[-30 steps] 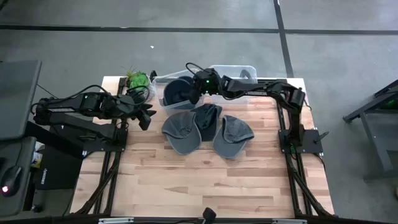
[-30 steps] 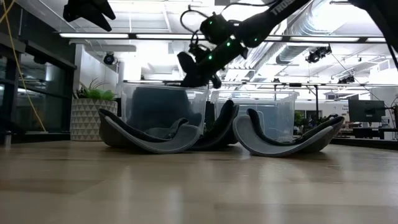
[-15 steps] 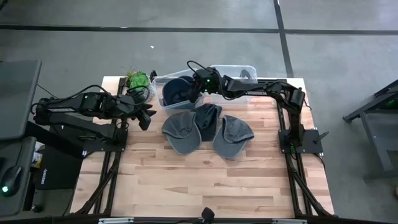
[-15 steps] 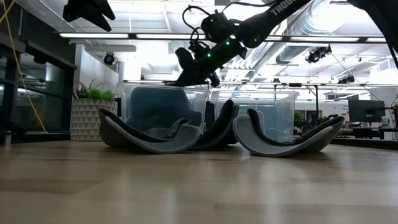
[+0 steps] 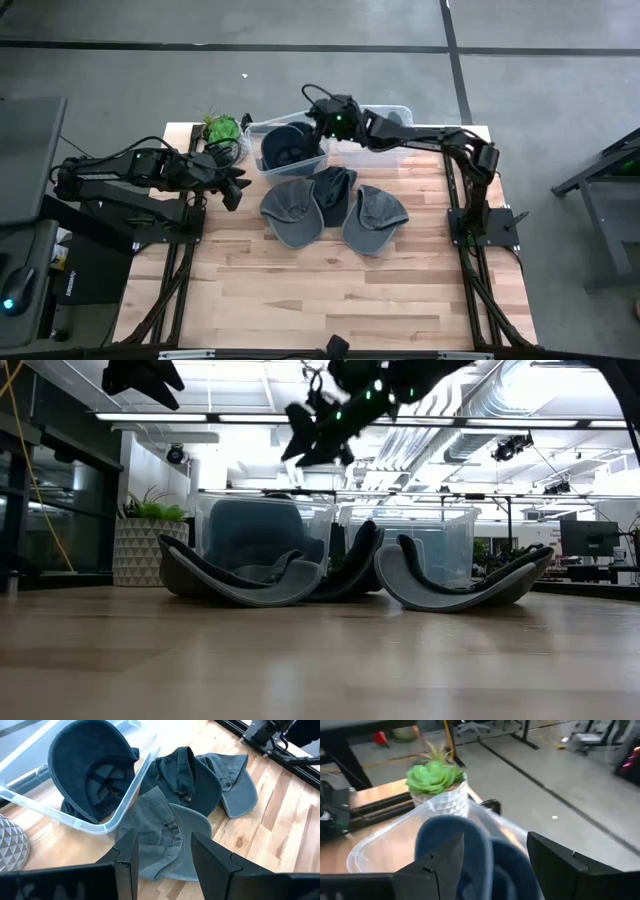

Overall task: Pick & Place hat
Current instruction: Put the bottom dark blue cap into the left transparent bin, then put the dark blue cap into the left transparent bin

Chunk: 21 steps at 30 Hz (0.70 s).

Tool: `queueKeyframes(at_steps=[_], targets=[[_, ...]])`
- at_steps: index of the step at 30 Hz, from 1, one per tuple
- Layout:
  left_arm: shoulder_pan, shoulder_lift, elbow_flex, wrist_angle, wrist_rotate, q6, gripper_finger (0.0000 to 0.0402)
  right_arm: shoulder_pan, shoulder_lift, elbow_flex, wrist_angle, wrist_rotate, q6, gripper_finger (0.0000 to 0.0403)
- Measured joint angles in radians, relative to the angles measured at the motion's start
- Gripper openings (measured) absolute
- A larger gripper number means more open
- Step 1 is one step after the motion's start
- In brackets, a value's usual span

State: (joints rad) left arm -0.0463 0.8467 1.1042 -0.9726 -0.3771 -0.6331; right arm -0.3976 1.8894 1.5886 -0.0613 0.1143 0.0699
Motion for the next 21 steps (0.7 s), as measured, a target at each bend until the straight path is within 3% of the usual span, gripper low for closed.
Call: queueKeyframes(at_steps=[12,21], targets=[[0.0,0.0,0.0,0.013,-0.012,0.081,0.0128,0.042,-0.036,0.41,-0.754,0.033,0.059,0.0211],[0.0,-0.009,-0.195,0.325,0.082,0.166,0.0128,0.093,-0.079,0.393,-1.093,0.044,0.297,0.0209]])
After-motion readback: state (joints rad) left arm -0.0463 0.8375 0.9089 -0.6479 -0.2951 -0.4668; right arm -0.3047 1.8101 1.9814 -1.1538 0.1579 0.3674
